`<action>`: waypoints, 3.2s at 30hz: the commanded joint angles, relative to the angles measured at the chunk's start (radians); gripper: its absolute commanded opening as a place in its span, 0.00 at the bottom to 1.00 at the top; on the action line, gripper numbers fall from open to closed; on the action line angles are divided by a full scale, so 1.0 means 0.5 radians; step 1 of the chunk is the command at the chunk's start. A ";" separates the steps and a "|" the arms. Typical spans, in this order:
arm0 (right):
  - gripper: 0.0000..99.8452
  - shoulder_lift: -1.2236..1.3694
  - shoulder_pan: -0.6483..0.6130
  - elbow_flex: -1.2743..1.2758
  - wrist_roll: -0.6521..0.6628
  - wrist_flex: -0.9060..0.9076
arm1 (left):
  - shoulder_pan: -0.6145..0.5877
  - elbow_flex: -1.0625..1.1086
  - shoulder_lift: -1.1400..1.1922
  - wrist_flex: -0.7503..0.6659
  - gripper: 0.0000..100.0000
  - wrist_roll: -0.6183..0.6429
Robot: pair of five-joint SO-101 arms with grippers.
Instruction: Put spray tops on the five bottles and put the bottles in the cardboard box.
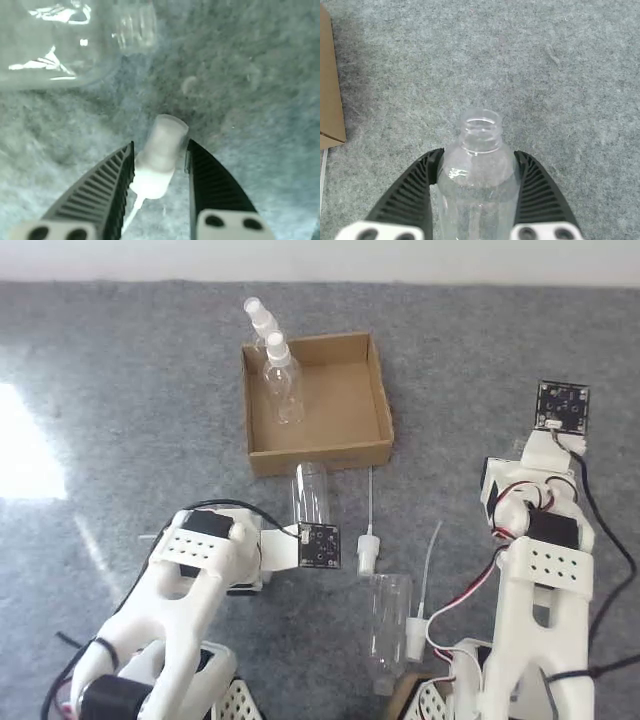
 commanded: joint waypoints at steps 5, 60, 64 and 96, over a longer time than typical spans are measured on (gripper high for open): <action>0.04 -0.060 -0.017 -0.015 0.052 -0.029 | 0.009 -0.014 0.003 0.009 0.15 0.068; 0.04 -0.063 -0.020 0.006 0.052 -0.048 | -0.003 -0.572 0.767 0.236 0.01 0.690; 0.04 -0.063 -0.035 0.006 0.046 -0.048 | -0.074 -0.517 0.626 0.218 0.01 0.690; 0.03 -0.063 -0.259 0.058 0.043 -0.029 | -0.279 -0.646 -0.071 0.516 0.01 0.954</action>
